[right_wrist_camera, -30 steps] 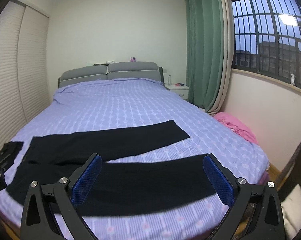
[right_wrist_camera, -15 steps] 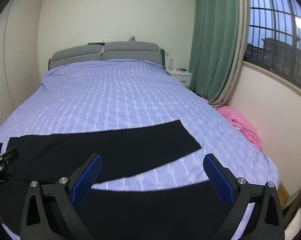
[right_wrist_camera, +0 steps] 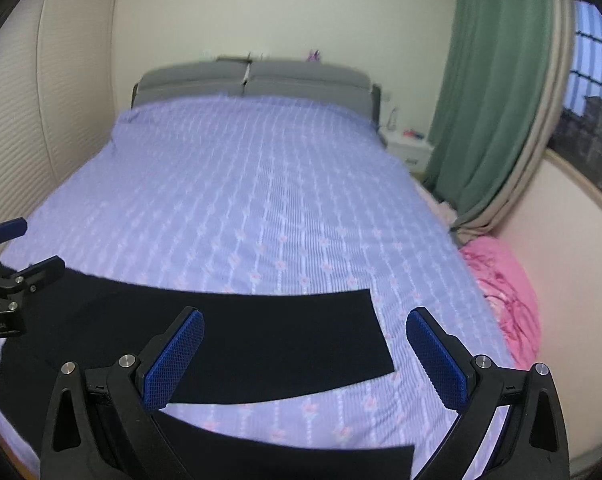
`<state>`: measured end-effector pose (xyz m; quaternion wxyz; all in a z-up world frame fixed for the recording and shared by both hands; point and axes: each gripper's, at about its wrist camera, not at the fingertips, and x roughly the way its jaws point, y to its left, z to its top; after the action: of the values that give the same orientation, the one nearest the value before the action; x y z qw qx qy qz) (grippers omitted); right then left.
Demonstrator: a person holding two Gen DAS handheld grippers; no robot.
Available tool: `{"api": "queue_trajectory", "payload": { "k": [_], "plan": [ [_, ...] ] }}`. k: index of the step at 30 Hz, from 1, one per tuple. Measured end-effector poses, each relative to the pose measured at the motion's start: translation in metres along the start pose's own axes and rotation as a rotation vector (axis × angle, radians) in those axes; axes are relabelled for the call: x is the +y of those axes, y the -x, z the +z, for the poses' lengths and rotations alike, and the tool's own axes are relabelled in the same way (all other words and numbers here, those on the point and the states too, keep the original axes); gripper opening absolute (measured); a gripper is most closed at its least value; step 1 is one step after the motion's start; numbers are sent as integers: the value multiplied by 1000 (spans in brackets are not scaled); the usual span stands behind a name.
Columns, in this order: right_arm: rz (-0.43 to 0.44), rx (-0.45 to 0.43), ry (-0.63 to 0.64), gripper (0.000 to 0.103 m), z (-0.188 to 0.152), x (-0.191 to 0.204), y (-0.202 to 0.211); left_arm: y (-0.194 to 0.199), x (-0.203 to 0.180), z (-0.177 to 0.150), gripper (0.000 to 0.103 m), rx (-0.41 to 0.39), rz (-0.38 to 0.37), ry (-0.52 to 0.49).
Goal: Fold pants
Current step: 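Lower both grippers onto the black trousers' leg hems and grasp them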
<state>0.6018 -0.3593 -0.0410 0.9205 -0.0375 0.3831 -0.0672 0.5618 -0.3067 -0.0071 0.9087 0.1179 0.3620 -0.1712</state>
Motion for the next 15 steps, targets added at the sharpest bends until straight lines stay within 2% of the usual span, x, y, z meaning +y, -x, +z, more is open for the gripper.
{"api": "queue_trajectory", "payload": {
  "k": [5, 8, 11, 14, 15],
  "plan": [
    [98, 92, 86, 102, 10, -41, -82, -60, -32, 7, 103, 50, -13, -29],
    [160, 143, 138, 102, 14, -61, -126, -92, -47, 12, 98, 55, -26, -69],
    [207, 195, 202, 100, 18, -75, -167, -122, -59, 16, 98, 53, -37, -121],
    [283, 283, 282, 92, 22, -78, -212, -157, -69, 21, 97, 99, -129, -189],
    [297, 306, 308, 90, 23, -76, -224, -170, -71, 22, 94, 119, -164, -227]
  ]
}}
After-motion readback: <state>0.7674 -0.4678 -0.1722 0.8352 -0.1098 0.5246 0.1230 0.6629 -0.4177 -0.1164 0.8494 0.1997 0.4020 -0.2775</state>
